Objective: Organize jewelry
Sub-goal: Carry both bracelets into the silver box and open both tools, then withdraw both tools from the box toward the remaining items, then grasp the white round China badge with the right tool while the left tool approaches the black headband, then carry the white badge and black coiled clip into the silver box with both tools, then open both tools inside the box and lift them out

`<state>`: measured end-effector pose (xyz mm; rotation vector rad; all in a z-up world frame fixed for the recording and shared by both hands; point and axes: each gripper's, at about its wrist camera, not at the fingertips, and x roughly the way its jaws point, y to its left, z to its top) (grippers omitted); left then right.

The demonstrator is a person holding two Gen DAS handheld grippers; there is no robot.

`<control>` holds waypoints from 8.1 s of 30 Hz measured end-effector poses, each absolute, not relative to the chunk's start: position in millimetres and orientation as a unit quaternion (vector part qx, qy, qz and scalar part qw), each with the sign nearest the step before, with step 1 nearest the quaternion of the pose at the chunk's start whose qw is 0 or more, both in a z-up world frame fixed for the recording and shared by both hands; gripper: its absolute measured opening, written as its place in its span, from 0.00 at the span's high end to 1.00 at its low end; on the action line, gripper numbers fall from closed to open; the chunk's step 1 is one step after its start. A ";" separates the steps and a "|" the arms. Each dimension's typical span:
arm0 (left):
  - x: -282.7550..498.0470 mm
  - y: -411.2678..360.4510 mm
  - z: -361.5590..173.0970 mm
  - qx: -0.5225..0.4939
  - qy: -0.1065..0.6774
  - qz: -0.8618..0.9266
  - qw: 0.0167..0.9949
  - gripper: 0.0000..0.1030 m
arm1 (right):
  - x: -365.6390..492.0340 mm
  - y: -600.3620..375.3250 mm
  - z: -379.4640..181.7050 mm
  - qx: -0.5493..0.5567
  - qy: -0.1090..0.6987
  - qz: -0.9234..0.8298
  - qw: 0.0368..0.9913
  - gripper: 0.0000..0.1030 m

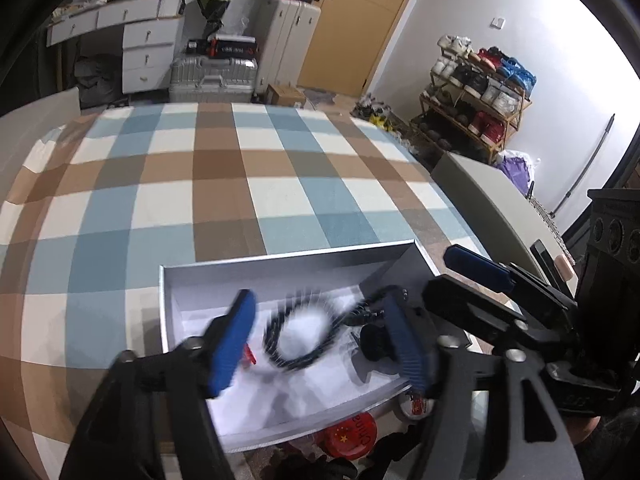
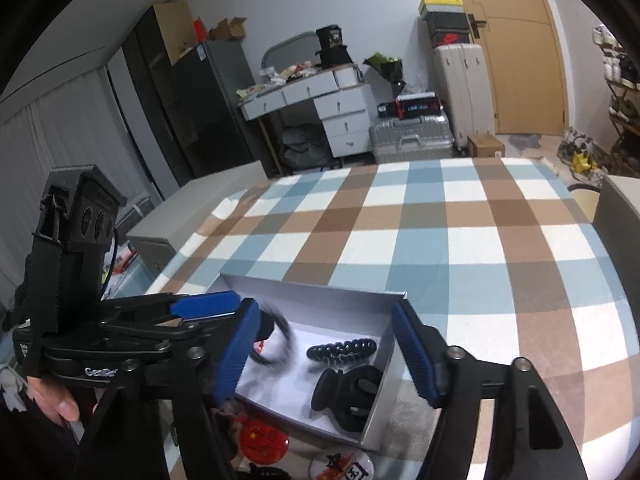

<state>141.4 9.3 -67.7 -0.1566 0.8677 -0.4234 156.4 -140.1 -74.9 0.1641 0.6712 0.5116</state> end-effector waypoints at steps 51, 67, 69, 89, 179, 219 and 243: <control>30.6 23.8 -86.0 -0.044 0.386 -0.089 0.917 0.09 | 46.0 -182.1 -92.2 0.064 0.366 0.168 0.913 0.03; 12.0 34.5 -112.8 -0.047 0.436 -0.099 0.893 0.09 | 91.1 -158.2 -127.1 0.057 0.425 0.190 0.883 0.15; 13.3 35.5 -114.1 -0.049 0.436 -0.101 0.893 0.09 | 95.3 -152.1 -131.0 0.046 0.432 0.192 0.880 0.19; 35.2 44.6 -111.1 -0.060 0.439 -0.094 0.891 0.09 | 93.2 -117.3 -135.5 -0.066 0.434 0.185 0.879 0.59; 115.1 31.9 -45.4 -0.065 0.382 -0.186 0.903 0.75 | 127.4 -106.9 -44.9 0.046 0.308 0.290 0.905 0.59; 137.0 23.5 -70.2 -0.064 0.427 -0.178 0.884 0.61 | 168.0 -127.4 -82.2 0.058 0.377 0.236 0.894 0.51; 83.5 27.1 -45.9 -0.051 0.378 -0.135 0.915 0.31 | 91.4 -148.6 -46.4 0.065 0.308 0.223 0.922 0.23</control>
